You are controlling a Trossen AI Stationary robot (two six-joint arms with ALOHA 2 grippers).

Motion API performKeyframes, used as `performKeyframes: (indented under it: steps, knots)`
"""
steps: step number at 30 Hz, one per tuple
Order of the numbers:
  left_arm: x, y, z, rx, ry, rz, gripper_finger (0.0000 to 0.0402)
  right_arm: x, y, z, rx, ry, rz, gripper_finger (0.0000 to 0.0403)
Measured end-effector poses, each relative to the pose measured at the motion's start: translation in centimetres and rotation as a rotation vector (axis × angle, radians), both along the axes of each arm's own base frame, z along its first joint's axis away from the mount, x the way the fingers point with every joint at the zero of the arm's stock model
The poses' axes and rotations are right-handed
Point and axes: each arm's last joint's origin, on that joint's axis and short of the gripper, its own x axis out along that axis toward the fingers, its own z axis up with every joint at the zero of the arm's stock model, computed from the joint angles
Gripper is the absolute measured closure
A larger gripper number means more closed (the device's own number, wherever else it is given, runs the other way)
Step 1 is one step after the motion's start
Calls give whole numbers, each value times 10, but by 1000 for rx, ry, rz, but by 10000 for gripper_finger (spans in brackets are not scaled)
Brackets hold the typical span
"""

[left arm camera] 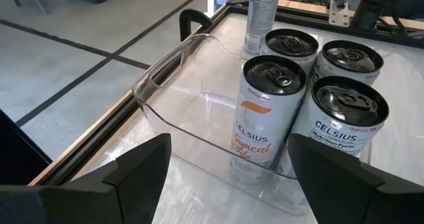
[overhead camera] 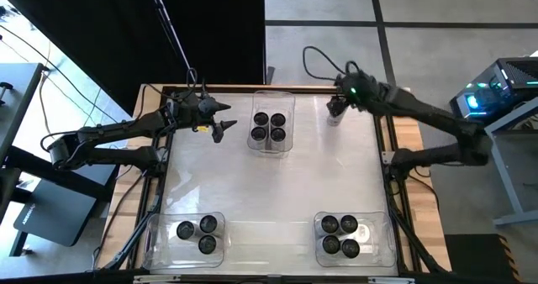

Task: Sort soda cans
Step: Put the white pink soda can into the bottom left transparent bin

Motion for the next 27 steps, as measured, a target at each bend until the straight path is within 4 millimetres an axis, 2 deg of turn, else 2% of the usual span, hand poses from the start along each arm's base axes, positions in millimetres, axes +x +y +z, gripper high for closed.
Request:
performKeyframes:
  steps: [7,12,19,27]
  knots:
    - [0,0,0,2,-2,0,101,-15,15,-50,-190,-246,48,91]
    - [0,0,1,5,-9,0,101,-25,23,-83,-260,-218,-30,91]
    - [1,0,2,8,-18,1,101,-31,28,-106,-277,-205,-47,91]
    - [1,1,4,4,-43,7,101,-33,27,-110,-262,-213,-45,91]
